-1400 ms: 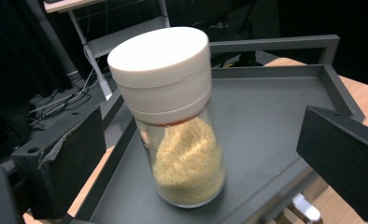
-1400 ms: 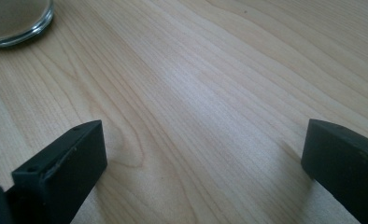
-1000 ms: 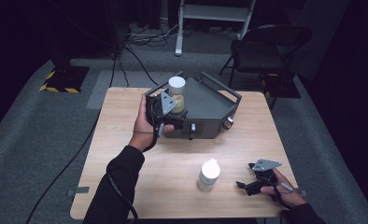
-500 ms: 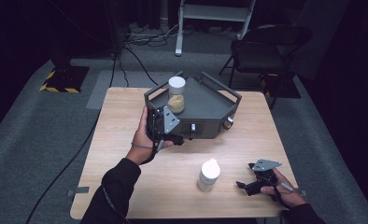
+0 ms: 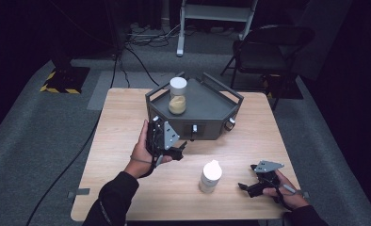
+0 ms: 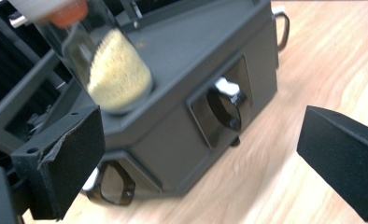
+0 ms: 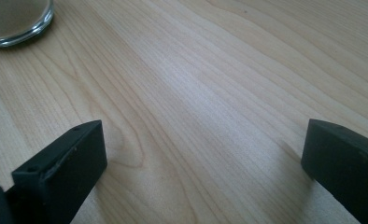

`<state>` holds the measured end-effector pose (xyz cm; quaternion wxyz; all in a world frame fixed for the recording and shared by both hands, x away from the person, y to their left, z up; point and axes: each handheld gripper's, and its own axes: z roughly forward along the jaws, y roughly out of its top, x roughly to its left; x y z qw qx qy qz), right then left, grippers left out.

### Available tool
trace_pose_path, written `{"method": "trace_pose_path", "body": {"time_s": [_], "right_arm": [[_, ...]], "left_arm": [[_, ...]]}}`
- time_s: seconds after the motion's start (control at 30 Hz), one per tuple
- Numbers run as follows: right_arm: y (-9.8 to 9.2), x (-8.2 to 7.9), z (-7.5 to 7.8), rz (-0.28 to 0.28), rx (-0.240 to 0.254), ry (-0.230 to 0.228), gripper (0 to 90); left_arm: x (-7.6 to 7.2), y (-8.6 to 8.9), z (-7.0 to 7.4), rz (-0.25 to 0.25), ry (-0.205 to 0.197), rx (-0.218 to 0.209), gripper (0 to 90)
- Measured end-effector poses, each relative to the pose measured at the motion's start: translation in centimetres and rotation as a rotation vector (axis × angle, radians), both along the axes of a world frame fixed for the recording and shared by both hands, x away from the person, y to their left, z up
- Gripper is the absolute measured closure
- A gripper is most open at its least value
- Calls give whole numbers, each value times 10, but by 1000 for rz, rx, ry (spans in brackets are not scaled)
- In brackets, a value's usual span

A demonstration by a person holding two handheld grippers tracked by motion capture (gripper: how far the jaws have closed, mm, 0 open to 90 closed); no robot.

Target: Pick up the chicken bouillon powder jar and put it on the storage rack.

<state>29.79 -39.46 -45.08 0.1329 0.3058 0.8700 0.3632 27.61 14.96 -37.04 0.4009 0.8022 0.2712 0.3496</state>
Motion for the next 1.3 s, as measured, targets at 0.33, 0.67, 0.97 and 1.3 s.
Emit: {"method": "trace_pose_path", "body": {"time_s": [0.33,0.67,0.97,1.3], "right_arm": [[0,0,0,0,0,0,0],[0,0,0,0,0,0,0],[0,0,0,-1,0,0,0],[0,0,0,-1,0,0,0]], "left_arm": [[-14,2,-18,9,10,55,7],[-21,6,-36,25,57,75,7],[-23,10,-55,59,107,129,7],[-21,27,-71,98,206,69,7]]}}
